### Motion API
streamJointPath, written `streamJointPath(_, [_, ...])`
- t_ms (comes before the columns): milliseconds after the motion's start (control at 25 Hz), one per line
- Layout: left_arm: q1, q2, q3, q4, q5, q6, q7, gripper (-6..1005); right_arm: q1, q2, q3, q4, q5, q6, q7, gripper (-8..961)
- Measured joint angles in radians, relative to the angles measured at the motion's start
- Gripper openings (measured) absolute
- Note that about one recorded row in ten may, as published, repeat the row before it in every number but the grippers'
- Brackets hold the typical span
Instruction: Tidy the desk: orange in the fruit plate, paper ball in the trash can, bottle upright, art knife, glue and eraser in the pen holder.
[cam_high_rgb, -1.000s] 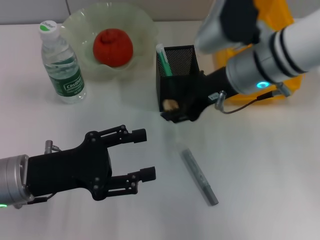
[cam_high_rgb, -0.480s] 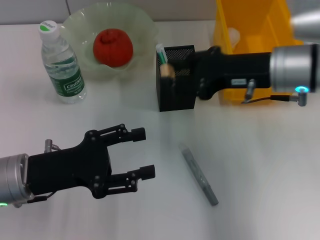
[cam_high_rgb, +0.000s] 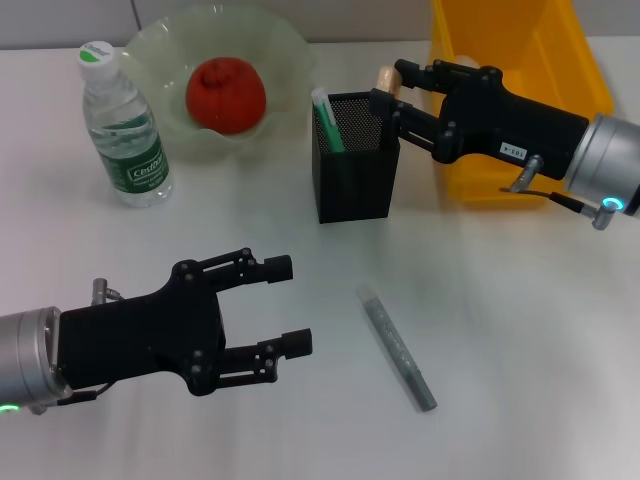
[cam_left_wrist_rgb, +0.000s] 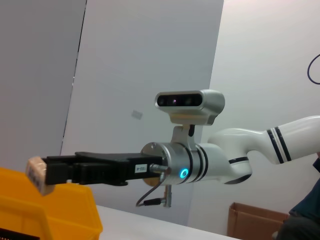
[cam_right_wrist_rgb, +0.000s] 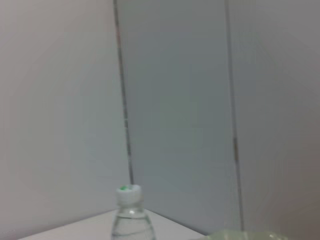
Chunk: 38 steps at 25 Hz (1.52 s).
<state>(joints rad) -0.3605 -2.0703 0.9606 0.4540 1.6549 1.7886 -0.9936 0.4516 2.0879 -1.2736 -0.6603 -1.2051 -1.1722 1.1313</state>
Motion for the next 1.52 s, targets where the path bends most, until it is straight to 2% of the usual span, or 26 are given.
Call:
streamJointPath(200, [0.000,0.000,0.000,-0.007,0.000,0.000,-0.001,768,0.043,-0.002,0.009,0.081,0.032,0.027,-0.047,495])
streamJointPath(520, [-0.005,0.000,0.000,-0.022,0.000,0.001,-0.001,768,0.075,-0.002,-0.014,0.091,0.026,0.075,-0.050,516])
streamJointPath(1320, [-0.008,0.001,-0.003,-0.023,0.000,0.005,-0.002,768,0.078,-0.002,-0.013,0.091,0.025,0.092,-0.056,559])
streamJointPath(1440, [-0.008,0.001,-0.002,-0.023,0.000,0.004,-0.002,768,0.065,-0.004,-0.018,0.057,0.019,0.060,-0.017,559])
streamJointPath(1520, [-0.007,0.001,-0.003,-0.023,0.000,0.006,-0.002,768,0.034,-0.006,-0.023,-0.012,0.001,0.020,0.035,559])
